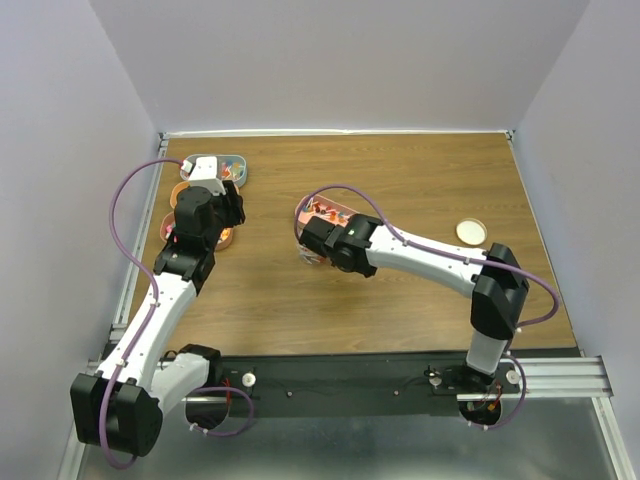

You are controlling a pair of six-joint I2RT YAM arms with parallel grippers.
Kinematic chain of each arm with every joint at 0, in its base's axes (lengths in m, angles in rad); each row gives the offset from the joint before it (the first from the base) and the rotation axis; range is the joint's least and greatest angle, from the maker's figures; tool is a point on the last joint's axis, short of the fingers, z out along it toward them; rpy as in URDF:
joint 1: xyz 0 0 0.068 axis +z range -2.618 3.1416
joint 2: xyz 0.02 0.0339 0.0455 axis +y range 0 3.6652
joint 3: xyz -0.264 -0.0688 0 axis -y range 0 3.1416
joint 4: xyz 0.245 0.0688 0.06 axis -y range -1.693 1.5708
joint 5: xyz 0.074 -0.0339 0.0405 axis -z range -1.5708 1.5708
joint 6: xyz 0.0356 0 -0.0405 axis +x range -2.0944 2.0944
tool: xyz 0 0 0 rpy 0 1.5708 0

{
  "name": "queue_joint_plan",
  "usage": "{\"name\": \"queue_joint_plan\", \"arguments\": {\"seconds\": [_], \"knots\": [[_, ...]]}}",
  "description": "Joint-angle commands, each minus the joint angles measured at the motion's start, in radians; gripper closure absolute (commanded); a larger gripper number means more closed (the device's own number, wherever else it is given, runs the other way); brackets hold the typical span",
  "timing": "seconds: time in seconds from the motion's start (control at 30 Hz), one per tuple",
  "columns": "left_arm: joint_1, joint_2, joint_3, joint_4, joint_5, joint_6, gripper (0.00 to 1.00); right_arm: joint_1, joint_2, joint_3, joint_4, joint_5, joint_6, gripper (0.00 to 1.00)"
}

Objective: Pack the candies
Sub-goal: Place the fake candies in the packing bottle.

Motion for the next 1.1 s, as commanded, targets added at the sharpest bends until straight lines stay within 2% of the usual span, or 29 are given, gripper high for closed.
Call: {"name": "queue_joint_plan", "arguments": {"seconds": [0.0,0.3,1.07], "knots": [[0.011,-0.010,-0.014,0.024,0.008,0.004,0.46,0.024,0.033,0.032,-0.043,0.122,-0.003,0.99],[0.012,-0.015,-0.017,0.026,0.014,0.001,0.46,0.049,0.073,0.023,-0.040,0.236,-0.012,0.99],[0.020,-0.021,-0.019,0.024,0.031,-0.001,0.46,0.110,0.106,0.035,-0.055,0.340,-0.043,0.99]]}}
